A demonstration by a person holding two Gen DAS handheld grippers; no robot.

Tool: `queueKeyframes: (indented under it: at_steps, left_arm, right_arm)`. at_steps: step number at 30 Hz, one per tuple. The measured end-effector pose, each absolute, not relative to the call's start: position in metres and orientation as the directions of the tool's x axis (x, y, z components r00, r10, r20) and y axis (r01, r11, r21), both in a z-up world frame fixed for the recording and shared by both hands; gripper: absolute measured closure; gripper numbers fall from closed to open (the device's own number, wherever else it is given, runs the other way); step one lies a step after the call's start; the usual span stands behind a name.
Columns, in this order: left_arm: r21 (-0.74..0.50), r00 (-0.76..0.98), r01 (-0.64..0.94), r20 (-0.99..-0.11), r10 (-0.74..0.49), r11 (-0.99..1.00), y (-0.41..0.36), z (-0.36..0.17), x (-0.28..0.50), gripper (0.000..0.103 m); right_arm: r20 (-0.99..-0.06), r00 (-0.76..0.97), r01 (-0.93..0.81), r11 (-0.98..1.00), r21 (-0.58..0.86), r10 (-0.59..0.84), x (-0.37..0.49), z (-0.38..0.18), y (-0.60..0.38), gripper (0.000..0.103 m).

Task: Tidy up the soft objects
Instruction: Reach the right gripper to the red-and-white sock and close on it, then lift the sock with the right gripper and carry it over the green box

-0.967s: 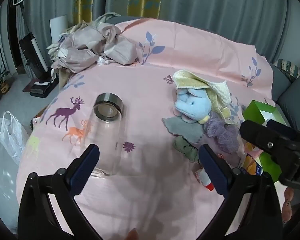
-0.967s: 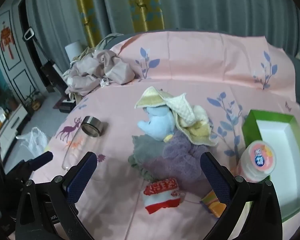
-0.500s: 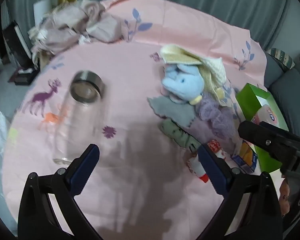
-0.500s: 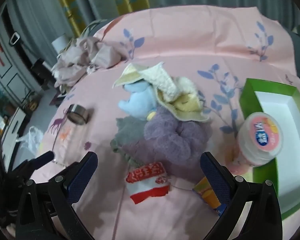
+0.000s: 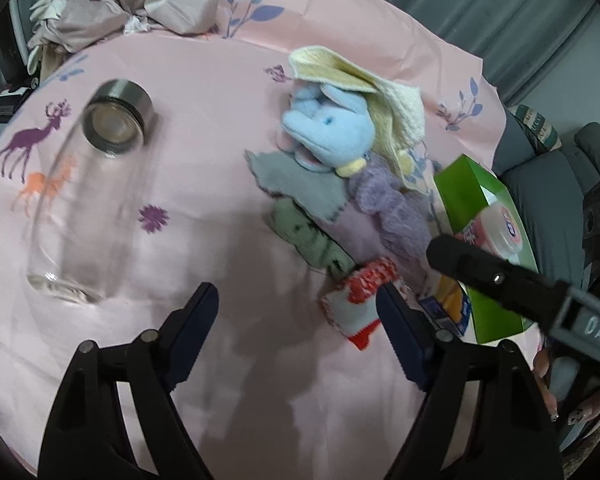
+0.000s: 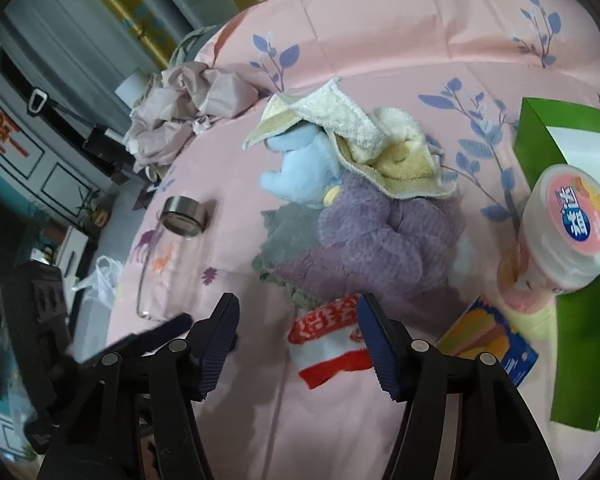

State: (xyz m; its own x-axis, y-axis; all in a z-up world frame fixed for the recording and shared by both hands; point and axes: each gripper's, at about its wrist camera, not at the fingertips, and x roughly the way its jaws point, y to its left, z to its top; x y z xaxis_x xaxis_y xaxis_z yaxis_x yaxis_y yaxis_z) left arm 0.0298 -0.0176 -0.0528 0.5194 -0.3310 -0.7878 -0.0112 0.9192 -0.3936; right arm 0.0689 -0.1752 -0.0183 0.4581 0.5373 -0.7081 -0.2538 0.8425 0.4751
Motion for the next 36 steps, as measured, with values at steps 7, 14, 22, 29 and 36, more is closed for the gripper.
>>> queueKeyframes:
  at_steps: [7,14,22,29,36]
  left_arm:
    - [-0.401,0.483,0.019,-0.798,-0.359,0.916,-0.030,-0.066,0.026,0.048]
    - [-0.423,0.481,0.044,-0.785,-0.390,0.905,-0.038,-0.075,0.028,0.064]
    - [-0.543,0.409,0.034,-0.759,-0.507,0.839,-0.043,-0.098,0.035,0.073]
    - [-0.570,0.425,0.027,-0.737,-0.525,0.821,-0.039,-0.105,0.039,0.078]
    - [-0.515,0.511,0.146,-0.692,-0.510,0.845,-0.051,-0.063,0.032,0.080]
  right_arm:
    - [-0.709,0.469,-0.229,0.848,0.479,0.527,0.064,-0.015,-0.180,0.047]
    - [-0.744,0.454,-0.196,0.870,0.453,0.490,0.065,-0.027,-0.184,0.048]
    - [-0.800,0.392,-0.155,0.889,0.430,0.455,0.078,-0.057,-0.178,0.048]
    - [-0.815,0.339,-0.146,0.882,0.447,0.469,0.089,-0.083,-0.171,0.057]
    - [-0.761,0.443,-0.148,0.876,0.459,0.474,0.076,-0.055,-0.184,0.062]
